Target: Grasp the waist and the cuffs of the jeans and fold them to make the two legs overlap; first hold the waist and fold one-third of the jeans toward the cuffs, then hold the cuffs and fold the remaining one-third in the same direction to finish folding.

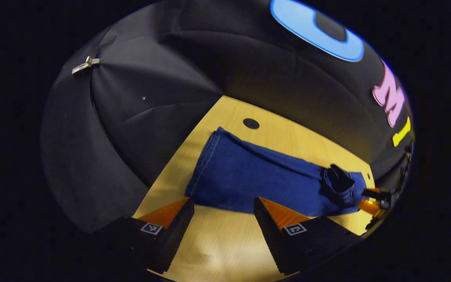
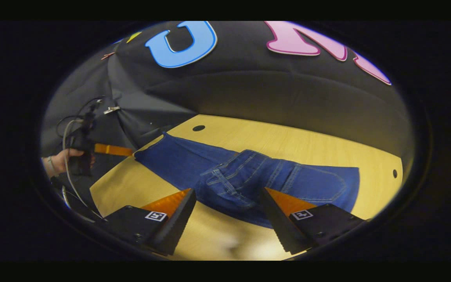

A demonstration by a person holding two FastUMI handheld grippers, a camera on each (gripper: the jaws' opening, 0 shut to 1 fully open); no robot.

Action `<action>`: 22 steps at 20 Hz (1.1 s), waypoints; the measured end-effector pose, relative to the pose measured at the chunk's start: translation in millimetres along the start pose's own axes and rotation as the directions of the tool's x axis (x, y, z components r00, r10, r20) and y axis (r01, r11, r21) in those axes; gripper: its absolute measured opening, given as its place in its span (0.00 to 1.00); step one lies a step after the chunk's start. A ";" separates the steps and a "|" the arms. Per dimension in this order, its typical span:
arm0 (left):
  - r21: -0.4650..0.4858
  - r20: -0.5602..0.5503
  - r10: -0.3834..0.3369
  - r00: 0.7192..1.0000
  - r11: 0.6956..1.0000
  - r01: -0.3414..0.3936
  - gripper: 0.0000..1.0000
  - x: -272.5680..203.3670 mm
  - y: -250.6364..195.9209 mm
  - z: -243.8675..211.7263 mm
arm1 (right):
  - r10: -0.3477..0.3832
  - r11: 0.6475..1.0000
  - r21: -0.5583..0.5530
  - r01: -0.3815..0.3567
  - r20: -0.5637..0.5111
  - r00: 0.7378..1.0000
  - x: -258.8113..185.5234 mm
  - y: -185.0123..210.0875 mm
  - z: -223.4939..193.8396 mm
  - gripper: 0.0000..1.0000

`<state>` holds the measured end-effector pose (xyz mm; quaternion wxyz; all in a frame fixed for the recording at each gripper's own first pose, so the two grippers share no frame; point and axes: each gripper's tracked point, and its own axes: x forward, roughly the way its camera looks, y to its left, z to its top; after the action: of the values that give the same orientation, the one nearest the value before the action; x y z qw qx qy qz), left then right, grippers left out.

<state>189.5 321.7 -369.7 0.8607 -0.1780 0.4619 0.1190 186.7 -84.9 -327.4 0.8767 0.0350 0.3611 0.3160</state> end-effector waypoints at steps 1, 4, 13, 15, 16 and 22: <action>-0.028 -0.008 0.026 1.000 0.999 -0.026 0.96 9.6 7.4 7.4 | -0.006 1.000 0.009 0.006 0.003 1.000 -13.1 -8.7 -1.2 0.99; -0.037 -0.113 0.129 0.985 0.990 -0.134 0.96 36.0 44.6 -0.3 | -0.044 0.997 0.069 0.043 0.020 0.999 -51.7 -42.6 -5.5 0.99; 0.140 -0.241 0.204 0.949 0.975 -0.174 0.99 40.7 45.3 -15.1 | -0.124 0.974 0.195 0.115 0.037 0.992 -78.4 -90.4 -15.7 0.99; 0.098 -0.214 0.173 0.961 0.983 -0.155 0.60 51.7 33.0 -13.2 | -0.110 0.972 0.215 0.095 0.056 0.992 -80.7 -87.2 -8.4 0.99; 0.077 -0.207 0.182 0.961 0.983 -0.169 0.41 51.8 32.3 -14.0 | -0.105 0.971 0.220 0.089 0.064 0.992 -82.7 -86.5 -4.8 0.99; -0.036 -0.099 0.079 0.992 0.996 -0.083 0.07 39.4 -12.2 24.1 | -0.125 0.971 0.217 0.102 0.093 0.988 -100.2 -99.4 5.3 0.99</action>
<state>233.6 322.3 -388.1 0.8278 -0.1821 0.5078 0.1542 188.7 -221.3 -291.0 0.9025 0.1241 0.3470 0.2228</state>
